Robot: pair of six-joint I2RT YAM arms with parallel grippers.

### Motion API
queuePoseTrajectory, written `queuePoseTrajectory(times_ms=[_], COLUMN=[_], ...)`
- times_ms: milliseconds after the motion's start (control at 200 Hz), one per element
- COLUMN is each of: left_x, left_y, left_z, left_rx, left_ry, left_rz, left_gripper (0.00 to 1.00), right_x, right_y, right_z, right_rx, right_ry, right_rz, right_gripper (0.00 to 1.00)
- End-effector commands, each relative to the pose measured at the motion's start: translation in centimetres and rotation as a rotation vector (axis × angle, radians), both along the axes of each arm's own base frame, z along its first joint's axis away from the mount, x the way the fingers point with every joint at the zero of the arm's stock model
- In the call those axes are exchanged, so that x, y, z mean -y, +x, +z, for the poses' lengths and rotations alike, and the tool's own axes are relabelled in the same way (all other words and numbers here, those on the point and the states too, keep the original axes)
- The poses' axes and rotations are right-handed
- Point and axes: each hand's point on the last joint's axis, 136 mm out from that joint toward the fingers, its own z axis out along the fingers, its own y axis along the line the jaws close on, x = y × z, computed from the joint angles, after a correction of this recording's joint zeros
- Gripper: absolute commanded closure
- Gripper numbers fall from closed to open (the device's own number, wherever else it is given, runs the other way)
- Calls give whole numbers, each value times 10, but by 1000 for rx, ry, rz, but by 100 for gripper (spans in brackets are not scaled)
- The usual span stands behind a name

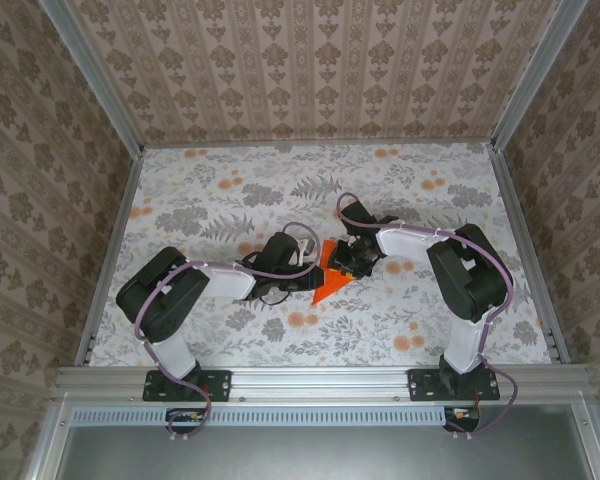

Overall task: Fold a paper plane with a square sheet of paper (pick it up from the middle)
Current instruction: Fourth fold the wing at the center of the table.

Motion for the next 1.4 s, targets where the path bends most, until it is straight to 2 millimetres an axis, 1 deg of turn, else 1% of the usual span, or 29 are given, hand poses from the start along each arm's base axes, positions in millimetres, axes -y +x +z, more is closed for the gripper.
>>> queuePoseTrajectory(times_ms=[0,385,430,445,475,545,665,885,1145,1305,1390], left_x=[-4,-7,-7,-7,-7,-7,-8,-8,-9,-6,-4], left_y=[2,5,5,5,6,5,6,6,2,0,0], left_z=[-6,-13,-14,-14,-13,-15,-16,-18,-25,-23,-15], left_rx=[-22,-36,-39,-38,-38,-42,-44,-55,-84,-86,-69], left_ry=[22,38,40,40,38,43,49,58,65,42,22], left_rz=[17,30,30,30,30,32,36,38,33,25,16], left_gripper=[87,88,89,89,89,89,89,89,90,89,88], right_x=[103,108,108,105,105,105,105,106,105,105,104], right_y=[-82,-90,-90,-86,-85,-86,-87,-89,-89,-89,-89], right_z=[-100,-105,-105,-106,-107,-107,-108,-110,-111,-112,-112], right_rx=[-294,-318,-318,-298,-297,-299,-298,-304,-305,-307,-305], right_ry=[-469,-486,-486,-475,-474,-474,-471,-475,-470,-467,-465], right_rz=[-49,-59,-60,-63,-63,-64,-61,-61,-58,-55,-54], right_gripper=[60,61,61,61,61,61,65,65,65,64,63])
